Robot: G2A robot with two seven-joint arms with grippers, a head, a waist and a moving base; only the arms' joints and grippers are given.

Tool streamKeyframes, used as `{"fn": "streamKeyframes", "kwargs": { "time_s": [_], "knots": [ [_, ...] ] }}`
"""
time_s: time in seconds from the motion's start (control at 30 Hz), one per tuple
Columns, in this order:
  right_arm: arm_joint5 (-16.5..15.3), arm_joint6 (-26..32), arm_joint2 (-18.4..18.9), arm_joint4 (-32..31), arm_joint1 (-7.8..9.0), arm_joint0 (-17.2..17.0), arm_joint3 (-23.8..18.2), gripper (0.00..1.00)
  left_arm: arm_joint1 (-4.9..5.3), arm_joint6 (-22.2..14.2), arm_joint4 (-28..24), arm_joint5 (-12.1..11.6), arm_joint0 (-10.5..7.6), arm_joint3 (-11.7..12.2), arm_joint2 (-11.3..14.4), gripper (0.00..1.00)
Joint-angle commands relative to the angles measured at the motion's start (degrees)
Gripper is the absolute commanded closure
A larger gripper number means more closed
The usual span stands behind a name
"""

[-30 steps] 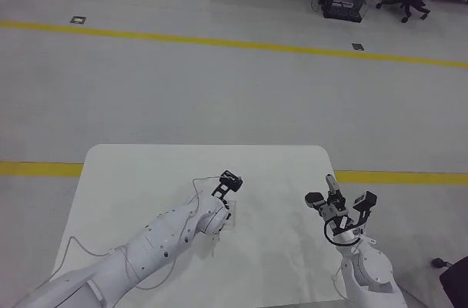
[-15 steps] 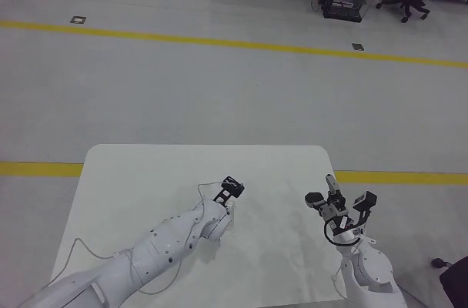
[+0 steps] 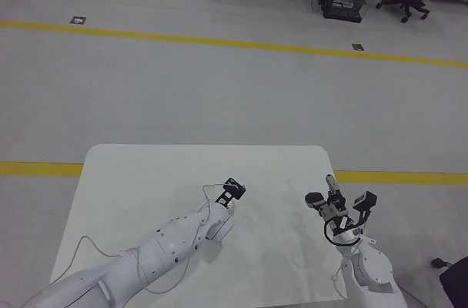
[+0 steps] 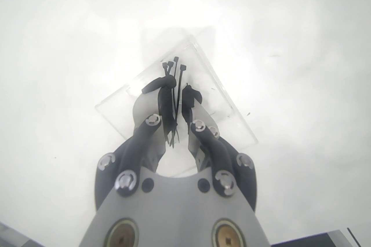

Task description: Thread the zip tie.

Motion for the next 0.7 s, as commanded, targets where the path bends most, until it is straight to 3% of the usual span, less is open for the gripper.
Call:
{"fn": "streamKeyframes", "kwargs": {
  "time_s": [0.0, 0.13, 0.3, 0.43, 0.67],
  "knots": [
    [0.0, 0.01, 0.0, 0.0, 0.0, 0.0, 0.0, 0.0, -0.18, 0.1, 0.14, 0.1, -0.11, 0.46, 0.07, 1.0],
    [0.0, 0.01, 0.0, 0.0, 0.0, 0.0, 0.0, 0.0, -0.53, 0.06, 0.19, 0.3, -0.33, 0.8, 0.0, 1.0],
    [0.0, 0.01, 0.0, 0.0, 0.0, 0.0, 0.0, 0.0, -0.42, -0.92, 0.46, 0.64, -0.55, -0.66, -0.97, 1.0],
    [0.0, 0.01, 0.0, 0.0, 0.0, 0.0, 0.0, 0.0, 0.27, -2.31, 1.02, 0.64, -0.31, -3.4, -2.59, 1.0],
    [0.0, 0.01, 0.0, 0.0, 0.0, 0.0, 0.0, 0.0, 2.11, -6.09, 0.93, -1.64, 1.61, -9.17, -6.23, 1.0]
  ]
}}
